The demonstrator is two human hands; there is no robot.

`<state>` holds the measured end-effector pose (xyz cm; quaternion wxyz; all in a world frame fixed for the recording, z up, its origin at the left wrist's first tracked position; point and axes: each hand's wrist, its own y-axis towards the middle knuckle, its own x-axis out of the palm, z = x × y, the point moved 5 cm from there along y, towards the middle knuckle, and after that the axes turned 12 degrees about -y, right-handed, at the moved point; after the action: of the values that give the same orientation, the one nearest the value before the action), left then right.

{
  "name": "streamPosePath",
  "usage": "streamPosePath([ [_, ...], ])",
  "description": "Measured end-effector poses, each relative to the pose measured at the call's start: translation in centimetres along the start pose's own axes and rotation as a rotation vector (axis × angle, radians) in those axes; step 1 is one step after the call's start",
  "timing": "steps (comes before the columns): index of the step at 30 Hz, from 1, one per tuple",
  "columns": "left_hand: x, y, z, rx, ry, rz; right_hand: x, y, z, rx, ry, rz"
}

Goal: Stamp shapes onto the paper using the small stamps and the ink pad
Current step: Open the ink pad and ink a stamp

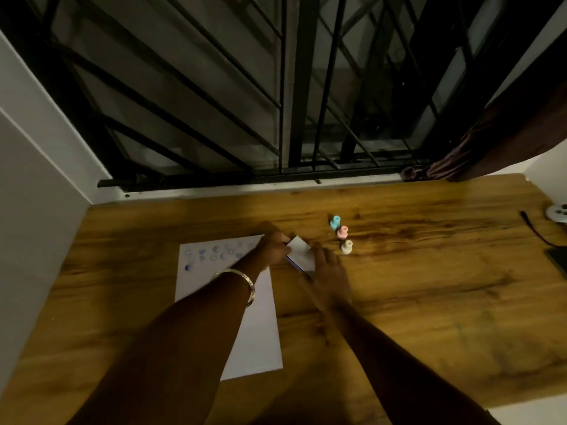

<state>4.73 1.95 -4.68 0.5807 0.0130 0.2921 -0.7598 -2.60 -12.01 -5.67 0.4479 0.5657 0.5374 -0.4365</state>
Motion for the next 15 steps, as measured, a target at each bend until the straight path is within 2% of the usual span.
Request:
streamPosePath([
  [4, -3.2, -2.5, -1.5, 0.046, -0.013, 0.050, -0.5, -0.4, -3.6, -0.087, -0.014, 0.037],
  [9, -8.0, -6.9, -4.5, 0.104, 0.063, 0.147, -0.1, -1.8, -9.2, -0.192, -0.023, 0.041],
  [12, -10.7, -9.5, -6.7, 0.142, 0.155, 0.149, 0.6, -2.9, -12.9, -0.292, 0.022, 0.048],
  [15, -13.7, -12.3, -9.3, 0.090, 0.071, 0.174, 1.1, -4.0, -16.6, -0.390, 0.051, 0.046],
])
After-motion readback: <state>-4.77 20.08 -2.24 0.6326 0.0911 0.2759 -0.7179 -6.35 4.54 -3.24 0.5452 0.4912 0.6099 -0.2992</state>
